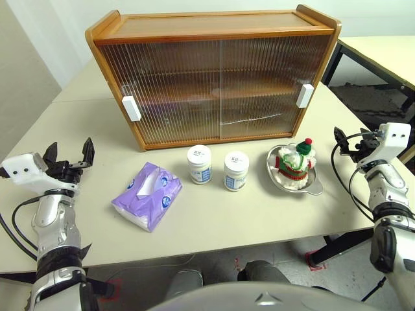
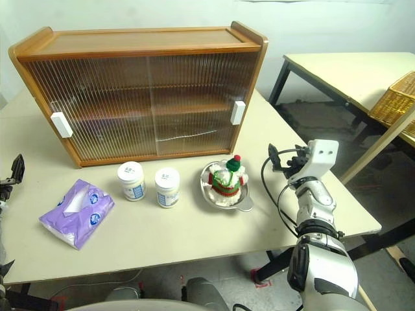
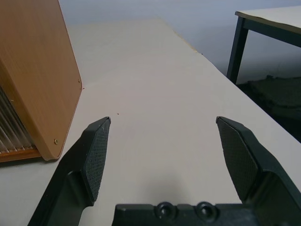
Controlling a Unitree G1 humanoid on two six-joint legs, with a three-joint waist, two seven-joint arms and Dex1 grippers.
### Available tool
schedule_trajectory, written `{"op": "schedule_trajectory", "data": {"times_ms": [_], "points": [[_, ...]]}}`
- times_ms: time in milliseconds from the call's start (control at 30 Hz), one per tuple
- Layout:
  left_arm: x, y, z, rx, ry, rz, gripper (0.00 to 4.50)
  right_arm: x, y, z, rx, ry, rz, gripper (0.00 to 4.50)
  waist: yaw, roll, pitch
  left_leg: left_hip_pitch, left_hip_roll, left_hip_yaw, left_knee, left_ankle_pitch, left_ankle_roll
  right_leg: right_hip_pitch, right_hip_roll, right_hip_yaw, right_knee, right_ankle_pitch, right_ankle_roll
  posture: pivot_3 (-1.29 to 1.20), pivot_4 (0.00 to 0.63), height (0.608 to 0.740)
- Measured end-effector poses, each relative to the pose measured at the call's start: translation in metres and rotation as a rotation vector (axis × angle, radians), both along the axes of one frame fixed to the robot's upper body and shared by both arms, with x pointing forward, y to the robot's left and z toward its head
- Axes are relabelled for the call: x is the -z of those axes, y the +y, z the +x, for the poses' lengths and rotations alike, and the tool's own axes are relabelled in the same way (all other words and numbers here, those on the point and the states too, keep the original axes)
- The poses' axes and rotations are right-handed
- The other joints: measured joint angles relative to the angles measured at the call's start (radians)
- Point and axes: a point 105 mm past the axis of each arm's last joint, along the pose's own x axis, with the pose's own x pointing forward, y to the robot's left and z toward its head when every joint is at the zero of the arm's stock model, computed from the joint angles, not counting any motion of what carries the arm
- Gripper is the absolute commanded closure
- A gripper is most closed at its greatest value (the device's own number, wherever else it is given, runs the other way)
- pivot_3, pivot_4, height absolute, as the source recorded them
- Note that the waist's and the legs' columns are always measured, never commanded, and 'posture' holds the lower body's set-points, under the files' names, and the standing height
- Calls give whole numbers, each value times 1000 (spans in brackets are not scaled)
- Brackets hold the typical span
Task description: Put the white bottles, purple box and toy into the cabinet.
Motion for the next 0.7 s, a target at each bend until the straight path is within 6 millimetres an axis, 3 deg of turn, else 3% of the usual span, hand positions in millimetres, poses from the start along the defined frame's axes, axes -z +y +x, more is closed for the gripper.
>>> {"op": "schedule_trajectory", "data": {"times_ms": [100, 233, 367, 500, 700], "points": [[-1, 1, 2, 0, -2, -2, 10, -5, -1, 0, -16, -12, -3, 0, 0, 1, 0, 1, 0, 2, 0, 0, 0, -1, 0, 0, 0, 0, 0, -99, 0, 740], [-12, 5, 5, 4, -16, 22, 10, -47, -10, 3, -72, -109, -37, 0, -3, 1, 1, -1, -1, 6, 0, 0, 0, -1, 0, 2, 0, 0, 1, -101, 0, 740], [-13, 6, 6, 4, -14, 25, 10, -84, 0, 6, -199, -185, -39, 0, -17, -1, 1, 1, -7, 10, 0, -2, 2, 1, 3, 6, -1, -1, 2, -108, 0, 740], [-12, 3, 8, 18, -7, 25, 10, -105, 34, 7, -404, -183, -10, 0, -31, -1, 1, 1, -9, 13, 0, -2, 2, 0, 5, 9, -1, -1, 4, -99, 0, 740], [-22, -1, 8, 45, -20, 40, 10, -133, 121, -23, -888, -109, 33, 0, -39, -3, 1, 0, -10, 14, 8, -4, 2, 0, 13, 13, -1, -2, 5, -74, 0, 740]]}}
